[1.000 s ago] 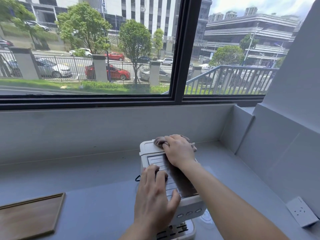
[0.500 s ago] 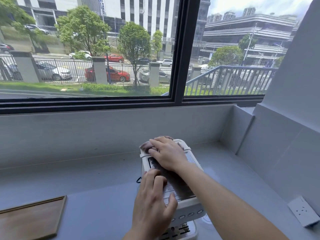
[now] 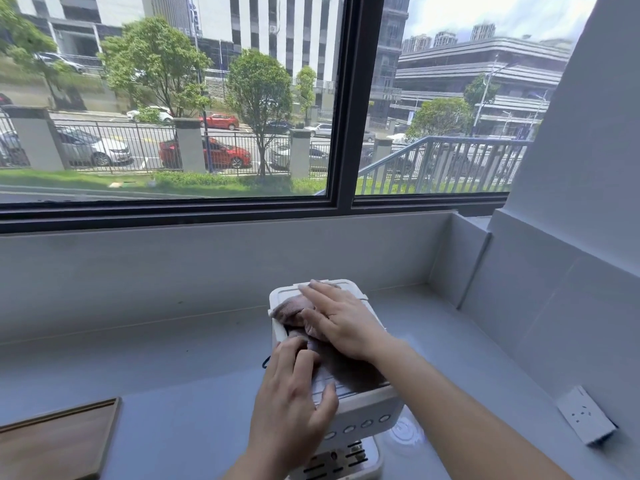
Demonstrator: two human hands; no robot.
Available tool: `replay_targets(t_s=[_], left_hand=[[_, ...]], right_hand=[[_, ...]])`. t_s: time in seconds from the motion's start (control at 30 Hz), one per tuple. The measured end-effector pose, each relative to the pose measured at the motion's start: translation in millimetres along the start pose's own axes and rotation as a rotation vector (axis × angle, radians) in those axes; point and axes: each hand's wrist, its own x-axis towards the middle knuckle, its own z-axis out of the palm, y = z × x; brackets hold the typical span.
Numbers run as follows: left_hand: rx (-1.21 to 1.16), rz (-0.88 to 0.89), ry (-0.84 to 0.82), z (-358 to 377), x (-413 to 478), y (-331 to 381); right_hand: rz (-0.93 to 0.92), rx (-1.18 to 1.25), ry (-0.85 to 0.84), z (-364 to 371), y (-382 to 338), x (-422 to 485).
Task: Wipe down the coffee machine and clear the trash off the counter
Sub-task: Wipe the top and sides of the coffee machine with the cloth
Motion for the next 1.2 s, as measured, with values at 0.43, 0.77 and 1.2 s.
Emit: replay_targets(t_s=[0.43,0.77,1.2], left_hand=[[0.446,0.164,-0.43,12,111,-7],[0.425,0.007,-0.328,17,153,-35],[0.193,0.0,-0.262,-30,61,-16]], right_hand=[[0.371,0.036,0.154,-1,19,-48],[0.4,-0.097,-0.003,9,23,-43],[0.399,-0.015,0.048,5,29,-40]])
